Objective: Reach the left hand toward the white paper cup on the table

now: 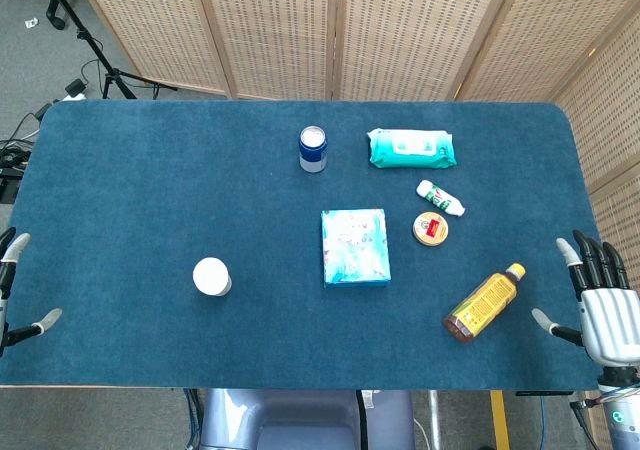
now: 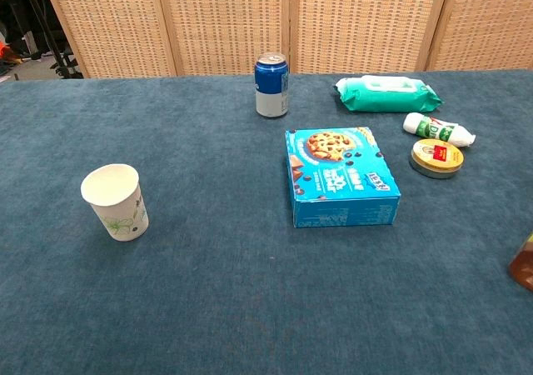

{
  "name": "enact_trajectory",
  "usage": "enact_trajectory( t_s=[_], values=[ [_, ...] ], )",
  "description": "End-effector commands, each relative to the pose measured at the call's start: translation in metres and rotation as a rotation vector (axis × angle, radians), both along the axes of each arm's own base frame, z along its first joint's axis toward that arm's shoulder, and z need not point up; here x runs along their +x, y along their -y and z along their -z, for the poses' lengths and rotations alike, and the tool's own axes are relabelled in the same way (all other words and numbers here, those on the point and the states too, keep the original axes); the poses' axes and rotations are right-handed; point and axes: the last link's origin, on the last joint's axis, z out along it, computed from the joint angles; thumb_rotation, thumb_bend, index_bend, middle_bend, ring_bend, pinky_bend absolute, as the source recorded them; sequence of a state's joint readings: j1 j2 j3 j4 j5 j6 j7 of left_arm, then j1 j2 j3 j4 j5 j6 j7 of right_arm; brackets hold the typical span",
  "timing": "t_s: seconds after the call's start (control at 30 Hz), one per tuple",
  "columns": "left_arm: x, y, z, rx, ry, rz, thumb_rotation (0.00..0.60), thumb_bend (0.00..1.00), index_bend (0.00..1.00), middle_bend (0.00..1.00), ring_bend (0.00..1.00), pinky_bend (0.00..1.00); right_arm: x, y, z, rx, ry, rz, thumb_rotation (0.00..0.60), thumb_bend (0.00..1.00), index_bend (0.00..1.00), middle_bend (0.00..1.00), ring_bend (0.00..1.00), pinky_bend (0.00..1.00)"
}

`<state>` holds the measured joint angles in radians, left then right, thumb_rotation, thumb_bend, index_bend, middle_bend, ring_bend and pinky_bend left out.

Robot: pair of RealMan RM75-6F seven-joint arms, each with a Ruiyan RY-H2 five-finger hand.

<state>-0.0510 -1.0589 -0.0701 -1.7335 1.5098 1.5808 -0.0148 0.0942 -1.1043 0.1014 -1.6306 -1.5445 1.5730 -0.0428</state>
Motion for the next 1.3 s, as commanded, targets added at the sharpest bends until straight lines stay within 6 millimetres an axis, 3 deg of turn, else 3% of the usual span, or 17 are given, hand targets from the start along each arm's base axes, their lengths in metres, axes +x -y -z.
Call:
enact_trajectory(
  t_s=[0.03,0.37,0.4,0.47,0.5,0.53,0.63,0.67,0.83,0.9,1.1,1.3],
  values=[
    [0.0,0.0,0.0,0.0,-0.001,0.0,0.6,0.0,0.0,0.0,0.0,0.0,0.0,0.0,0.0,0.0,0.001,-0.001,0.6,0.0,0.0,0.0,0.0,0.0],
    [0.003,-0.003,-0.003,0.027,0.009,0.052,0.6,0.0,0.0,0.0,0.0,0.0,0.001,0.0,0.002,0.011,0.005,-0.008,0.6,0.0,0.0,0.0,0.0,0.0],
    [0.005,-0.005,-0.004,0.056,0.017,0.078,0.6,0.01,0.0,0.08,0.02,0.0,0.001,0.0,0.002,0.013,0.005,-0.007,0.6,0.0,0.0,0.0,0.0,0.0],
    [0.006,-0.006,-0.002,0.084,0.044,0.115,0.6,0.06,0.0,0.36,0.25,0.04,0.001,0.001,0.002,0.015,0.004,-0.005,0.6,0.0,0.0,0.0,0.0,0.0],
    [0.005,-0.007,0.0,0.079,0.058,0.125,0.6,0.11,0.0,0.56,0.46,0.16,0.001,0.001,0.003,0.016,0.004,-0.006,0.6,0.0,0.0,0.0,0.0,0.0],
    [0.005,-0.007,0.002,0.077,0.066,0.13,0.6,0.17,0.0,0.7,0.65,0.34,0.001,0.001,0.003,0.017,0.004,-0.006,0.6,0.0,0.0,0.0,0.0,0.0],
    [0.006,-0.015,0.013,0.043,0.1,0.164,0.6,0.39,0.0,0.89,0.93,0.82,0.002,0.001,0.004,0.02,0.005,-0.009,0.6,0.0,0.0,0.0,0.0,0.0],
    [0.006,-0.017,0.019,0.01,0.122,0.172,0.6,0.5,0.0,0.92,0.98,0.91,0.002,0.001,0.004,0.02,0.005,-0.01,0.6,0.0,0.0,0.0,0.0,0.0],
    [0.004,-0.029,0.058,-0.275,0.179,0.204,0.6,0.89,0.0,0.95,1.0,0.99,0.002,0.0,0.004,0.024,0.011,-0.01,0.6,0.0,0.0,0.0,0.0,0.0],
    [0.004,-0.029,0.074,-0.35,0.182,0.205,0.6,0.95,0.0,0.95,1.0,1.0,0.002,0.0,0.003,0.022,0.014,-0.01,0.6,0.0,0.0,0.0,0.0,0.0],
    [0.002,-0.026,0.101,-0.516,0.195,0.181,0.6,1.0,0.0,0.95,1.0,1.0,0.001,0.002,0.003,0.028,0.018,-0.005,0.6,0.0,0.0,0.0,0.0,0.0],
    [-0.002,-0.022,0.123,-0.558,0.139,0.152,0.6,1.0,0.0,0.95,1.0,1.0,0.001,0.002,0.003,0.033,0.022,-0.007,0.6,0.0,0.0,0.0,0.0,0.0]
  ],
)
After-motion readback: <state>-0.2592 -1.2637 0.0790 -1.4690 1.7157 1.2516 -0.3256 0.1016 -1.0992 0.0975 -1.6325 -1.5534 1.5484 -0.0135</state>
